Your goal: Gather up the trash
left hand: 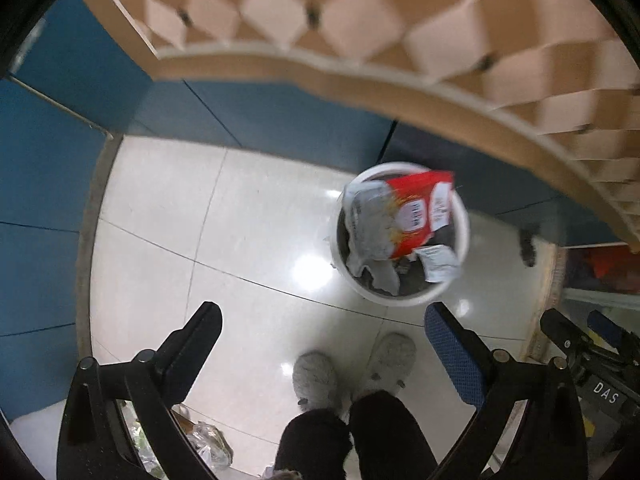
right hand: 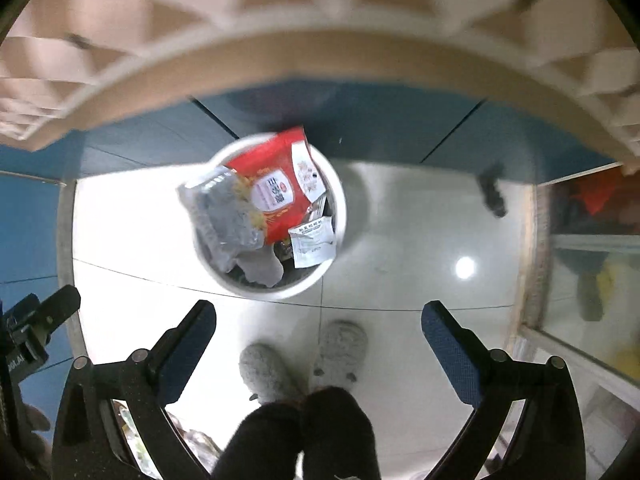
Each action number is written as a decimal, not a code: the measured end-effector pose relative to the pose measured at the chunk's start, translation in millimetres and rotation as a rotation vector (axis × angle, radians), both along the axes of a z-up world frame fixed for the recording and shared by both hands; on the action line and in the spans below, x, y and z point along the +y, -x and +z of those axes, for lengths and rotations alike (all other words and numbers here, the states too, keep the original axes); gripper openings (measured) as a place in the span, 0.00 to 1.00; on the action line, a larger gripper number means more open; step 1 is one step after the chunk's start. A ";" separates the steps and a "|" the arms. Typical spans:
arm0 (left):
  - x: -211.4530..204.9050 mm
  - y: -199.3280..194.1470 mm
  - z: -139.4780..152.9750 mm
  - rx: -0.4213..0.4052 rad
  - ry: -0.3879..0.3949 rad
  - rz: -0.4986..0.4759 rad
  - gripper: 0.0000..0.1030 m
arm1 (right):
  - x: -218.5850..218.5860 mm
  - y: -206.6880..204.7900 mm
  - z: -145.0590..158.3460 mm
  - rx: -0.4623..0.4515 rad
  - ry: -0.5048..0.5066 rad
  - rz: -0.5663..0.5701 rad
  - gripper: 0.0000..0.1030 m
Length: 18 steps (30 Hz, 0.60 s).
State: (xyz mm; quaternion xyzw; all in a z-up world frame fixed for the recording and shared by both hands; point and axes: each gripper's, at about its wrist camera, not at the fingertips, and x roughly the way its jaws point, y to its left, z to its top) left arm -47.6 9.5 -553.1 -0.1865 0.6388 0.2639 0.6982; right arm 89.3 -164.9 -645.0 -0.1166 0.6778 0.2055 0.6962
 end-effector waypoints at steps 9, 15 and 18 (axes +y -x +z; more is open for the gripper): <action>-35.6 46.7 170.8 -0.128 -0.062 -0.100 1.00 | -34.8 46.2 195.6 -0.148 -0.045 -0.008 1.00; -56.5 80.1 265.3 -0.234 -0.070 -0.166 1.00 | -58.0 94.0 313.6 -0.218 -0.096 -0.027 1.00; -64.1 92.3 301.7 -0.277 -0.073 -0.194 1.00 | -68.7 118.3 365.2 -0.255 -0.125 -0.042 1.00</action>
